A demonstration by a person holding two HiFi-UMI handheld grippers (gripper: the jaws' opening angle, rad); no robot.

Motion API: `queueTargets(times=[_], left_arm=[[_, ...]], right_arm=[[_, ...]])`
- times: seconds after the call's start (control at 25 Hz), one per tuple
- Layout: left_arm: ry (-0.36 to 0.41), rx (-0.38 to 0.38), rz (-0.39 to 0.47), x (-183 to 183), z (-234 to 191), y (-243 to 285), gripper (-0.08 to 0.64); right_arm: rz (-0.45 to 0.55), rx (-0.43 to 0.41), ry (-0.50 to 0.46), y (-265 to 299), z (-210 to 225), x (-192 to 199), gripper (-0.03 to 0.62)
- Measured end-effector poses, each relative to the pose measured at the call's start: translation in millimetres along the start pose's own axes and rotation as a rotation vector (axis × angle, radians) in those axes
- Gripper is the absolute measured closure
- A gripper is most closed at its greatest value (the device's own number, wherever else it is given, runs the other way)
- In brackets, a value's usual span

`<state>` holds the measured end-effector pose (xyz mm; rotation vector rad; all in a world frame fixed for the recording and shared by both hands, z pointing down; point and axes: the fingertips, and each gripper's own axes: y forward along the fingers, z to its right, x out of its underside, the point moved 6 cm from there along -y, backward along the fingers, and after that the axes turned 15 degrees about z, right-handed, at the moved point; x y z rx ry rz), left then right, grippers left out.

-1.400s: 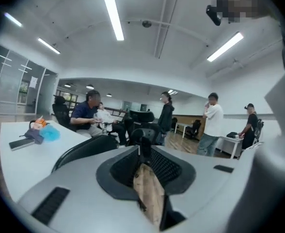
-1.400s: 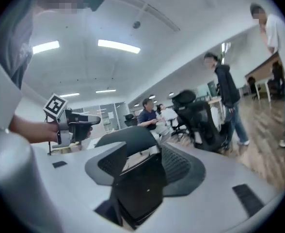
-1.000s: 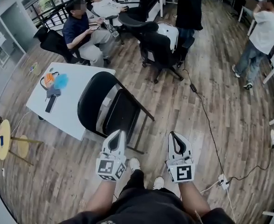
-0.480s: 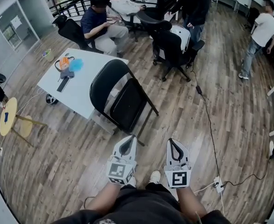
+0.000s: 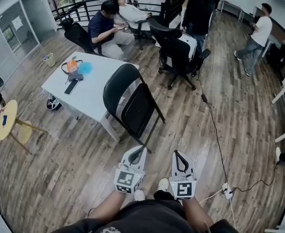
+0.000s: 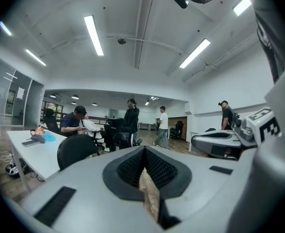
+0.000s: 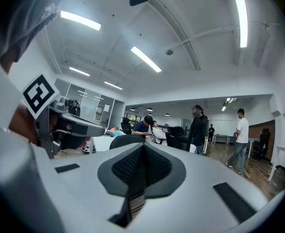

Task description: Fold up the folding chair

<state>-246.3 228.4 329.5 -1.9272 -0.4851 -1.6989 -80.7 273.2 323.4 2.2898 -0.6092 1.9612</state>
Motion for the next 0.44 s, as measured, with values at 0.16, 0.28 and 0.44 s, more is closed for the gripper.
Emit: queueTargets(times=[0.16, 0.28, 0.44], left_arm=[[-0.005, -0.007, 0.008, -4, -11, -22, 0.554], [-0.002, -0.017, 0.018, -5, -15, -32, 0.554], [-0.008, -0.023, 0.019, 0, -23, -36, 0.554]], right_arm=[[-0.009, -0.002, -0.017, -4, -21, -9, 0.578], [0.017, 0.015, -0.013, -4, -28, -11, 0.578], [0.045, 0.054, 0.01, 0, -35, -2, 0.578]])
